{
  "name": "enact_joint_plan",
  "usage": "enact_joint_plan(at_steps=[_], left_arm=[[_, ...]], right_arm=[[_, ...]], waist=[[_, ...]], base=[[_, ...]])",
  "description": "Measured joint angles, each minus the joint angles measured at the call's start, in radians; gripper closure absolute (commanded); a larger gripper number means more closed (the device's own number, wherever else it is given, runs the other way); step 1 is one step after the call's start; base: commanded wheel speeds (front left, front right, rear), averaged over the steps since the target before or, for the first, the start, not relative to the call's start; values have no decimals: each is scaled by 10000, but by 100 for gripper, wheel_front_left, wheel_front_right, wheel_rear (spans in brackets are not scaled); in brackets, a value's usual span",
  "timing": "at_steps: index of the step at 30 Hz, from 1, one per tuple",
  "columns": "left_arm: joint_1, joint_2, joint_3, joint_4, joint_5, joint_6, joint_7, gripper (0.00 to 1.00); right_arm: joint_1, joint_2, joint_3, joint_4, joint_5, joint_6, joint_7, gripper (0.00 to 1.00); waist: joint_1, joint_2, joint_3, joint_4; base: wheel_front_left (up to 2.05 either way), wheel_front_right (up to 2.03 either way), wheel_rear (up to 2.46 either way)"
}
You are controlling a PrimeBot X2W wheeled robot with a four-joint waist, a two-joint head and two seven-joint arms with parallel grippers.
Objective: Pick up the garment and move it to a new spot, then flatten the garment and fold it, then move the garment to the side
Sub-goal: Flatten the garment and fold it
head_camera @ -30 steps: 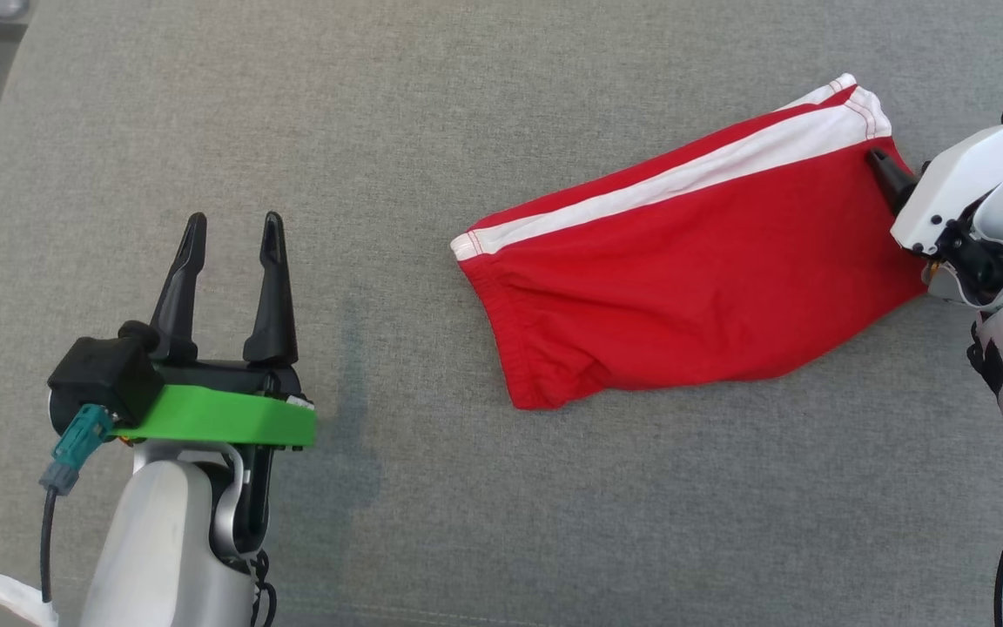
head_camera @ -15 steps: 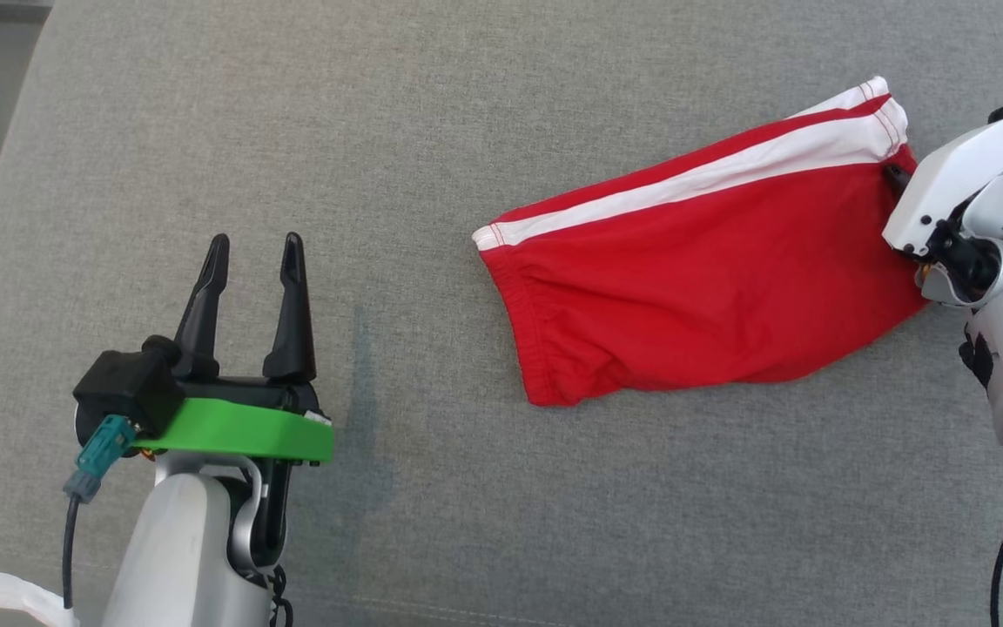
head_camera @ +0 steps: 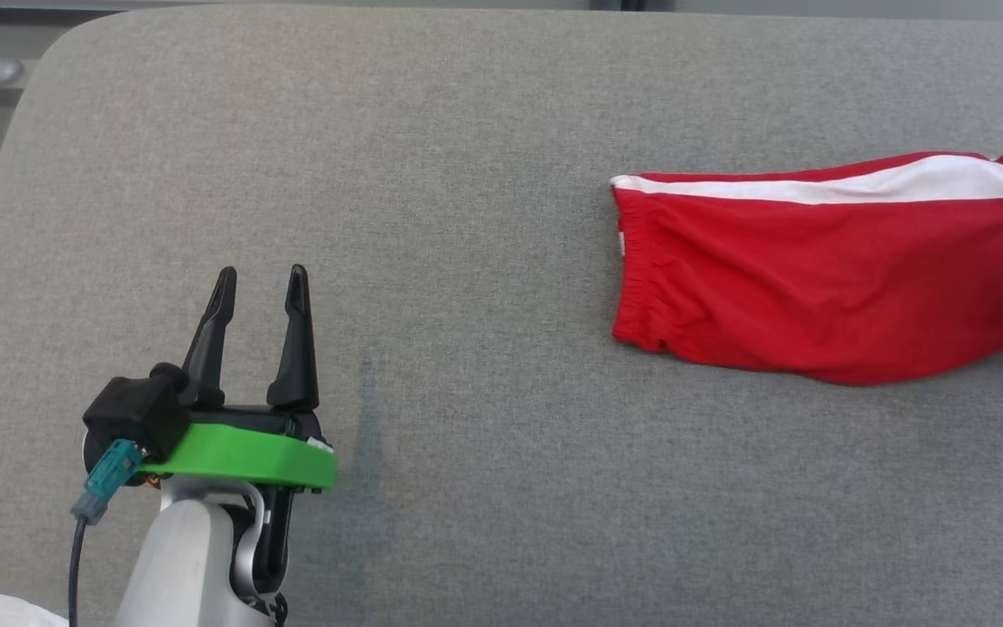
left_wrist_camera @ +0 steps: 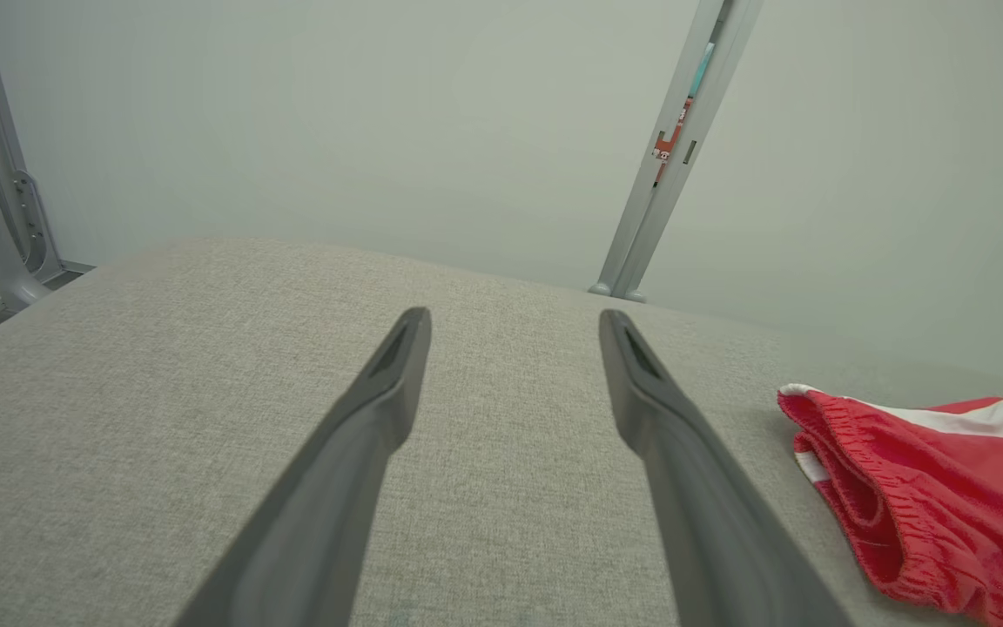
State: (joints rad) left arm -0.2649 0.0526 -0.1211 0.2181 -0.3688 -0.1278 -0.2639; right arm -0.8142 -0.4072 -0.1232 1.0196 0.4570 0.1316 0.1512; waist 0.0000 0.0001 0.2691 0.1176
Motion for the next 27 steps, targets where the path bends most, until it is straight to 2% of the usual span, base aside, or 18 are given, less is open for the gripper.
enact_joint_plan(at_steps=[3,7,12,15,20,23,27], left_arm=[[107,6,17,33,-2,0,0,0],[160,15,29,67,-21,-2,0,0],[176,13,-107,104,-94,-2,-2,0],[193,10,-151,111,-138,-4,0,0],[286,10,-111,127,-180,-8,-2,0],[285,6,-144,134,-251,-8,0,0],[274,2,-199,144,-286,-8,0,0]], right_arm=[[201,-151,-280,-360,-408,-2,-173,100],[313,115,-305,-1225,-1083,-4,38,100],[651,909,219,-2918,-1647,-2,995,100],[999,1166,531,-4006,-1987,-8,1741,100],[1502,1942,1455,-5639,-2171,-6,3177,100],[1640,2249,1914,-6052,-2176,-8,3783,100],[1637,2654,2330,-5881,-2207,-6,4163,100]], waist=[[0,0,-152,-170],[0,0,-340,-358],[0,0,-545,-416],[0,0,-604,-316],[0,0,-668,-108],[0,0,-659,-3],[0,0,-600,114]], base=[[0,0,0],[0,0,0],[0,0,0],[0,0,0],[0,0,0],[0,0,0],[0,0,0]])
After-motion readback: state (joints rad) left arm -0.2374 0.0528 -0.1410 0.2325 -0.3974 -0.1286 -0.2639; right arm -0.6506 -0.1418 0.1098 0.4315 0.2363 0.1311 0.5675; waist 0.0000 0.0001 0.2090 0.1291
